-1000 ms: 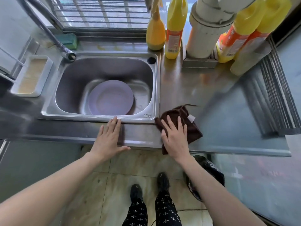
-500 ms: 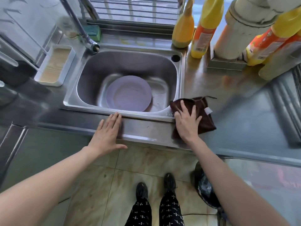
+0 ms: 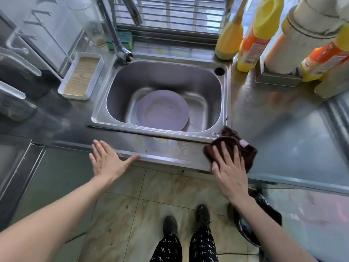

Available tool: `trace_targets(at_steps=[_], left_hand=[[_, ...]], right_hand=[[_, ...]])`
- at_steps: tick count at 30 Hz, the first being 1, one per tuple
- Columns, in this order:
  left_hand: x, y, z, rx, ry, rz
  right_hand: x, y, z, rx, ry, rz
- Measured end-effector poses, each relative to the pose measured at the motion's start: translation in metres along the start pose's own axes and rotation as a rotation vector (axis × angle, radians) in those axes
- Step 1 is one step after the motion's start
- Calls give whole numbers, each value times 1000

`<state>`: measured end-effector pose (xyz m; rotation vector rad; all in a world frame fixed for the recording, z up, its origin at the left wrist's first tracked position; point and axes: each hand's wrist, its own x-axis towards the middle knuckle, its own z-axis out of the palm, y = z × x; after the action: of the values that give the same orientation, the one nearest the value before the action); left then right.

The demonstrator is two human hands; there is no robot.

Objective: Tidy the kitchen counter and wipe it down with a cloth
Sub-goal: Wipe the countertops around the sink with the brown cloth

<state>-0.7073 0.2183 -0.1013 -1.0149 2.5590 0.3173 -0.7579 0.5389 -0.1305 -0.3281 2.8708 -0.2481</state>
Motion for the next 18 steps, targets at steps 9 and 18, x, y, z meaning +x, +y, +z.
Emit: trace_targets(at_steps=[9,18], left_hand=[[15,-2,-2,108,-120,15],[16,-1,-5,140,-151,15]], right_hand=[[21,-130,13,-9,-44,-19],[4,-108,16,-10,-18,45]])
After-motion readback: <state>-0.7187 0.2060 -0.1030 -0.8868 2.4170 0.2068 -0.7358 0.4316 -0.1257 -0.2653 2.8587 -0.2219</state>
